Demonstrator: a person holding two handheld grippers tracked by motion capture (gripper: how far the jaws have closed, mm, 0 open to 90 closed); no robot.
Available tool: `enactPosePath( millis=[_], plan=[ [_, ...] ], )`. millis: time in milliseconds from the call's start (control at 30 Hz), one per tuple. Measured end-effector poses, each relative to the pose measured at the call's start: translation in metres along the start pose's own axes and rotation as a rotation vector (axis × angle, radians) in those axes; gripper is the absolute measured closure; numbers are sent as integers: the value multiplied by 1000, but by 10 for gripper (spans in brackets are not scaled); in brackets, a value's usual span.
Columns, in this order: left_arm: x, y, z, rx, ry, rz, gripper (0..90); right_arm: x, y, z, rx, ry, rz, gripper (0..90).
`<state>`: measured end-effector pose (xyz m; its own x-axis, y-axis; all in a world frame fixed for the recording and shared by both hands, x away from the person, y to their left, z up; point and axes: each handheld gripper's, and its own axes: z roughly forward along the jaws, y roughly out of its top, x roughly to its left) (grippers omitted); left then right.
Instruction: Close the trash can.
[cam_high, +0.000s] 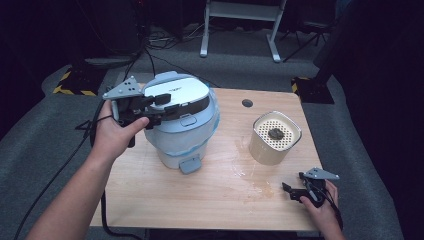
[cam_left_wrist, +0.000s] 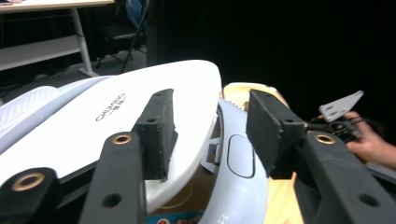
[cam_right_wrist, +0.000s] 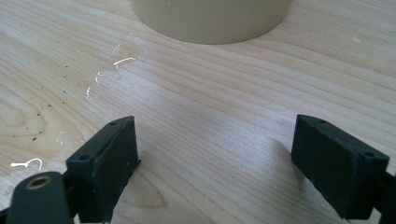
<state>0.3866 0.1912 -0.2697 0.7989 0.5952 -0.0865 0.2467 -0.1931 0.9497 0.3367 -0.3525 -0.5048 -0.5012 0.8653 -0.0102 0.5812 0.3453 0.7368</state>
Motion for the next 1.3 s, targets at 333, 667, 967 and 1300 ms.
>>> enactPosePath(
  millis=[333,667,967,1300],
  plan=[
    [1,-5,23,68,-26,-111,682,0,0,0,0,0,-1,146],
    [-3,-1,34,124,59,-30,779,0,0,0,0,0,-1,146],
    [-12,0,36,149,120,54,789,0,0,0,0,0,-1,146],
    [-20,4,44,217,173,112,808,0,0,0,0,0,-2,148]
  ],
)
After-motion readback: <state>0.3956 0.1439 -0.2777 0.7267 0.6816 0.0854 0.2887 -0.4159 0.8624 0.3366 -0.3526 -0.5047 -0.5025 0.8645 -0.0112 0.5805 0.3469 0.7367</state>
